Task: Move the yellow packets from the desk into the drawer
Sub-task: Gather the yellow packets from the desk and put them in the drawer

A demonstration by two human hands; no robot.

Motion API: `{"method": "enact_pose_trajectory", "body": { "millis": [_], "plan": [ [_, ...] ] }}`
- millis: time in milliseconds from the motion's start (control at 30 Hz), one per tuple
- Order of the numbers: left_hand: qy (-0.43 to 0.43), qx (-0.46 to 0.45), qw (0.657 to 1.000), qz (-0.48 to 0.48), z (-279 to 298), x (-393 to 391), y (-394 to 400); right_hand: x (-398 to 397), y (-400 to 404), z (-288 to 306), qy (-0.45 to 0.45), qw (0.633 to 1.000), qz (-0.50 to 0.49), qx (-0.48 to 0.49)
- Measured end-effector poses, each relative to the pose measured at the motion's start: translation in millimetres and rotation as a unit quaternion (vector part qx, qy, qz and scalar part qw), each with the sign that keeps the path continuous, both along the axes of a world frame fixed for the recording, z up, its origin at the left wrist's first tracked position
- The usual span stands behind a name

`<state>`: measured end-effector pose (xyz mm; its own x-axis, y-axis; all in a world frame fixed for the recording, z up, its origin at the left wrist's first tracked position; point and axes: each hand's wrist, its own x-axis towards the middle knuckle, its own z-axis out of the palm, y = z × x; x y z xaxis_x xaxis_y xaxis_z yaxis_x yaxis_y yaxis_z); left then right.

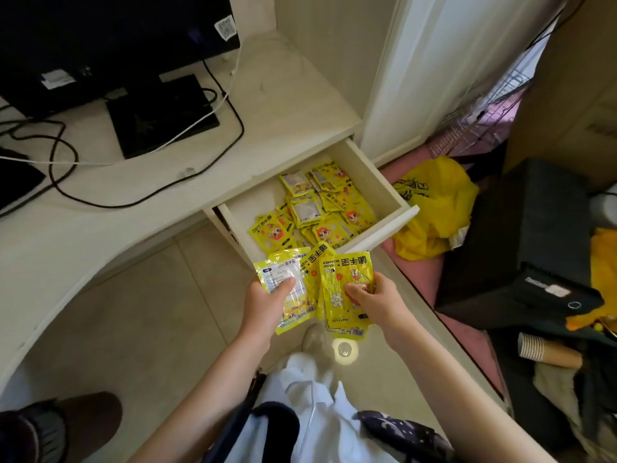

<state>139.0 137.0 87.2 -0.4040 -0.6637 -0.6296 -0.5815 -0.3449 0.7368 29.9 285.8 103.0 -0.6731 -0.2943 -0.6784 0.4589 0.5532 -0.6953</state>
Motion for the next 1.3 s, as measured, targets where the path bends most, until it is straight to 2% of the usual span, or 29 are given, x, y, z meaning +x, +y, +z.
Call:
{"method": "enact_pose_trajectory", "body": {
  "millis": [300, 600, 800, 900, 1000, 1233, 1300],
  "plan": [
    [0.022, 0.004, 0.999, 0.035, -7.8, -62.6, -36.8, -71.9, -50.5, -7.3, -0.01, 0.997, 0.069, 0.015],
    [0.001, 0.065, 0.982, 0.179, -54.7, -105.4, -63.7, -141.4, -105.0, -42.7, -0.043, 0.984, 0.171, 0.035],
    [-0.033, 0.128, 0.95, 0.284, -104.6, -136.8, -89.1, -184.9, -156.4, -80.9, -0.022, 0.947, 0.311, 0.078],
    [-0.045, 0.197, 0.917, 0.344, -134.1, -152.0, -110.5, -203.2, -187.1, -109.1, -0.026, 0.938, 0.338, 0.076],
    [-0.015, 0.246, 0.891, 0.381, -158.6, -168.3, -135.8, -219.2, -221.3, -139.1, -0.017, 0.93, 0.359, 0.08],
    [-0.016, 0.201, 0.884, 0.422, -198.7, -188.0, -187.1, -238.7, -291.9, -195.4, 0.045, 0.923, 0.371, 0.095],
    [-0.032, 0.195, 0.891, 0.408, -200.1, -190.1, -195.4, -241.2, -298.8, -198.3, 0.098, 0.899, 0.409, 0.12]
  ]
}}
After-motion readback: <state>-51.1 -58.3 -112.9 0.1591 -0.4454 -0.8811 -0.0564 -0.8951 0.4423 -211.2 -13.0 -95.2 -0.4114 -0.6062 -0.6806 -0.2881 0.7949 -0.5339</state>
